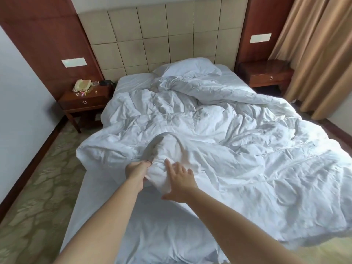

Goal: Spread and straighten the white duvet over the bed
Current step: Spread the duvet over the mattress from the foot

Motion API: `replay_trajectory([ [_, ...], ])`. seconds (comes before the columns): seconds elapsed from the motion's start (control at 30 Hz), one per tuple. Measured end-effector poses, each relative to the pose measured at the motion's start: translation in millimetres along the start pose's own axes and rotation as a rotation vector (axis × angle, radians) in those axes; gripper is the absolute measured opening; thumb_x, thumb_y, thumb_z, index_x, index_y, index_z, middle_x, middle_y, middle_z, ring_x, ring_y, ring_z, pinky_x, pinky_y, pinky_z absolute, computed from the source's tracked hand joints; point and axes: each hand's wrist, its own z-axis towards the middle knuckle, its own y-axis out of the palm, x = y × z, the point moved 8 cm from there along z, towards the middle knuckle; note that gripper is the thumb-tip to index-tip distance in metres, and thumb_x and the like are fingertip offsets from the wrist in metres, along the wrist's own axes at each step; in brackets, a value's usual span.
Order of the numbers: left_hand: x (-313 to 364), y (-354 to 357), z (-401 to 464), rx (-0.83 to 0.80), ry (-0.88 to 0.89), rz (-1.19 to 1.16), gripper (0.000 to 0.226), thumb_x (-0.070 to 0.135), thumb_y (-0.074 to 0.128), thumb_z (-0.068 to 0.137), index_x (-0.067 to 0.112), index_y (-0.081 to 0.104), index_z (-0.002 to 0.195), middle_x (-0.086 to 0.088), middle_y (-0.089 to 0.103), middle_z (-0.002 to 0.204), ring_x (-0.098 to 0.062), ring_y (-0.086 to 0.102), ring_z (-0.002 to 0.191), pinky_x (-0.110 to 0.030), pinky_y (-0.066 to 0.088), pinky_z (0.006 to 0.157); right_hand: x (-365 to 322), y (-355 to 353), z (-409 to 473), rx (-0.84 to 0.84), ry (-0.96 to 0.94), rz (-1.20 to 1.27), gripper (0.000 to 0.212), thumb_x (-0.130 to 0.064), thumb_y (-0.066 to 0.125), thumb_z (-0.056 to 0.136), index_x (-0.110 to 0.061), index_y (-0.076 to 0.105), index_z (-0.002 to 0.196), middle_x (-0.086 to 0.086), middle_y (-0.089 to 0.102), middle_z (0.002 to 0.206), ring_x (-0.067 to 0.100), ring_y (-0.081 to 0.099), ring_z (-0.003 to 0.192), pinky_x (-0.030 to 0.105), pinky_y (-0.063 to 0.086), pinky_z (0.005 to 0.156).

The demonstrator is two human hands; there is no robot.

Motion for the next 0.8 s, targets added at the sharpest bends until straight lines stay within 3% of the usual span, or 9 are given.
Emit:
replay_trajectory([
  [0.13,41,-30,-18,-0.003,0.122,-0.046,0.024,-0.003,0.067,0.08,0.002,0.069,0.104,-0.013,0.066,0.092,-0.024,0.061,0.083,-0.036,0.053,0.078,-27,-40,-3,0.185,0.11,0.107,0.055,-0.012,0.053,0.085,-0.014,0.031,0.135,0.015,0.055,0.118,0.036,0.057,0.106,0.037,0.043,0.082],
  [0.23,98,-63,-31,0.03,0.294,-0.028,0.02,0.003,0.068,0.081,0.009,0.07,0.1,-0.011,0.067,0.1,-0.02,0.061,0.08,-0.04,0.054,0.086,-61,-80,-4,0.273,0.152,0.266,0.028,-0.007,0.044,0.084,-0.009,0.05,0.111,0.019,0.062,0.11,0.038,0.058,0.103,0.037,0.044,0.078],
  [0.33,162,-85,-46,-0.027,0.588,0.094,0.03,0.011,0.064,0.086,0.017,0.062,0.116,0.006,0.06,0.103,-0.009,0.057,0.083,-0.02,0.051,0.079,-82,-133,-6,0.393,0.208,0.488,0.011,-0.007,0.046,0.081,-0.013,0.055,0.084,0.019,0.064,0.106,0.036,0.058,0.103,0.033,0.045,0.081],
  [0.4,176,-85,-54,-0.165,0.682,0.196,0.048,0.017,0.059,0.089,0.022,0.046,0.134,0.013,0.054,0.103,-0.006,0.055,0.086,-0.014,0.043,0.076,-91,-168,-8,0.506,0.241,0.613,0.01,-0.008,0.049,0.08,-0.011,0.059,0.08,0.018,0.066,0.102,0.034,0.059,0.101,0.032,0.044,0.078],
  [0.5,141,-73,-47,-0.339,0.689,0.289,0.079,0.017,0.061,0.075,0.029,0.027,0.145,0.005,0.057,0.095,-0.014,0.056,0.088,-0.023,0.043,0.075,-105,-200,-11,0.617,0.221,0.72,0.017,-0.007,0.048,0.082,-0.015,0.055,0.069,0.012,0.062,0.083,0.028,0.056,0.083,0.027,0.035,0.065],
  [0.6,90,-61,-25,-0.227,0.663,0.564,0.055,0.022,0.07,0.069,0.025,0.05,0.12,0.006,0.063,0.093,-0.016,0.062,0.087,-0.03,0.051,0.073,-110,-195,-15,0.656,0.226,0.81,0.016,-0.002,0.048,0.078,-0.012,0.054,0.068,0.003,0.051,0.064,0.023,0.048,0.07,0.028,0.033,0.052],
  [0.67,63,-56,-10,-0.195,0.578,0.638,0.043,0.031,0.07,0.077,0.013,0.061,0.115,-0.01,0.067,0.104,-0.028,0.063,0.099,-0.034,0.052,0.08,-107,-179,-14,0.649,0.25,0.811,0.021,0.0,0.048,0.075,-0.013,0.045,0.058,-0.001,0.043,0.055,0.021,0.044,0.066,0.025,0.032,0.05],
  [0.73,46,-51,2,-0.225,0.49,0.609,0.029,0.023,0.058,0.09,0.005,0.063,0.113,-0.017,0.066,0.11,-0.031,0.061,0.106,-0.032,0.046,0.081,-99,-167,-10,0.629,0.268,0.798,0.023,0.0,0.047,0.073,-0.016,0.045,0.057,-0.002,0.048,0.059,0.021,0.048,0.069,0.028,0.033,0.051],
  [0.8,48,-53,6,-0.199,0.442,0.485,0.021,0.011,0.046,0.094,0.005,0.064,0.101,-0.016,0.065,0.102,-0.032,0.06,0.101,-0.031,0.041,0.072,-85,-162,-4,0.616,0.299,0.791,0.02,0.0,0.045,0.073,-0.016,0.052,0.064,0.002,0.056,0.071,0.024,0.053,0.076,0.027,0.036,0.061],
])
